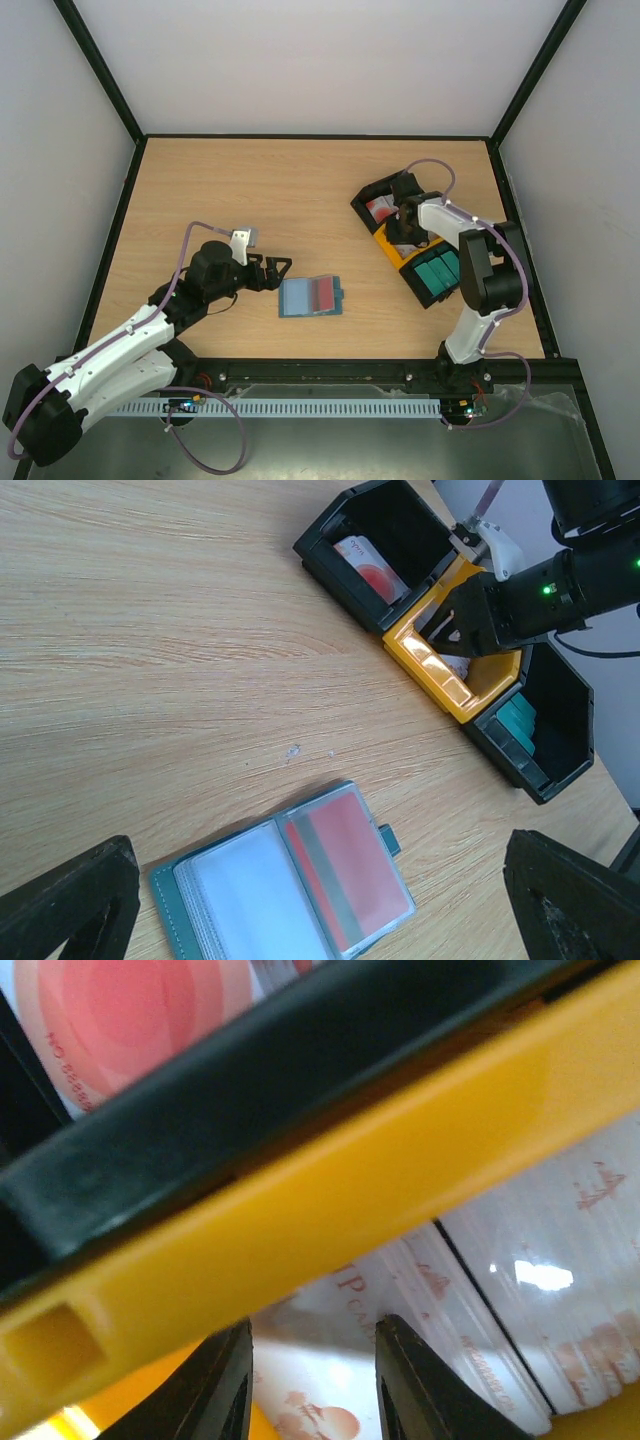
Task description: Put the credit cards into the card holder
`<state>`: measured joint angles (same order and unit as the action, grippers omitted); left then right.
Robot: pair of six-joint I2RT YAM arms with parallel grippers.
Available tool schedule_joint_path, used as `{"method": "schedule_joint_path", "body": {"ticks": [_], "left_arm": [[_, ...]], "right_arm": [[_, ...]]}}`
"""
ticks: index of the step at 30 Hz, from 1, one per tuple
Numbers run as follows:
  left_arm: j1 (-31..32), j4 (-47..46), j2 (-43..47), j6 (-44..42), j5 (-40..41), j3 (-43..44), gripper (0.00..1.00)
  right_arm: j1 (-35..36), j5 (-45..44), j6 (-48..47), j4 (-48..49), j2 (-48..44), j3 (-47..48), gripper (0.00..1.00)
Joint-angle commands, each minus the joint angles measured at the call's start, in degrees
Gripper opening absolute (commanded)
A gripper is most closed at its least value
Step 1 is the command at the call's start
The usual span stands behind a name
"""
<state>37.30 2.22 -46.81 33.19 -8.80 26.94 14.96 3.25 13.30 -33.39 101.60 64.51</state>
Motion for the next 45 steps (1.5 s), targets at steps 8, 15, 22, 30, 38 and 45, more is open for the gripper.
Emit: {"method": "schedule_joint_path", "body": {"ticks": [8, 15, 22, 30, 38, 45], "left_arm": [[-0.38, 0.22, -0.16, -0.3, -0.47, -0.43, 1.0], [-0.47, 0.23, -0.1, -0.32, -0.52, -0.48, 1.0], [-0.6, 0.31, -0.03, -0.35, -0.52, -0.38, 1.0], [-0.82, 0.4, 0.16, -0.53, -0.69, 0.28, 1.0], [-1.15, 0.2, -0.05, -0.41, -1.41, 0.03, 1.0], [-1.27, 0.25, -0.06, -0.49, -1.83, 0.4, 1.0]], "right_arm": [[-0.35, 1.4, 0.64, -2.49, 0.33, 2.45, 0.42], [-0.32, -3.94, -0.9, -1.93, 0.01, 3.04, 0.53], [-0.3, 0.14, -1.95, -3.28, 2.97, 4.27, 0.58], [-0.34, 9.52, -0.83, -4.3, 1.27, 4.98, 0.46], [-0.29, 14.73, -0.89, -5.51, -3.94, 4.52, 0.32], [-0.28, 21.25, -3.36, -5.39, -6.63, 1.12, 0.31]]}}
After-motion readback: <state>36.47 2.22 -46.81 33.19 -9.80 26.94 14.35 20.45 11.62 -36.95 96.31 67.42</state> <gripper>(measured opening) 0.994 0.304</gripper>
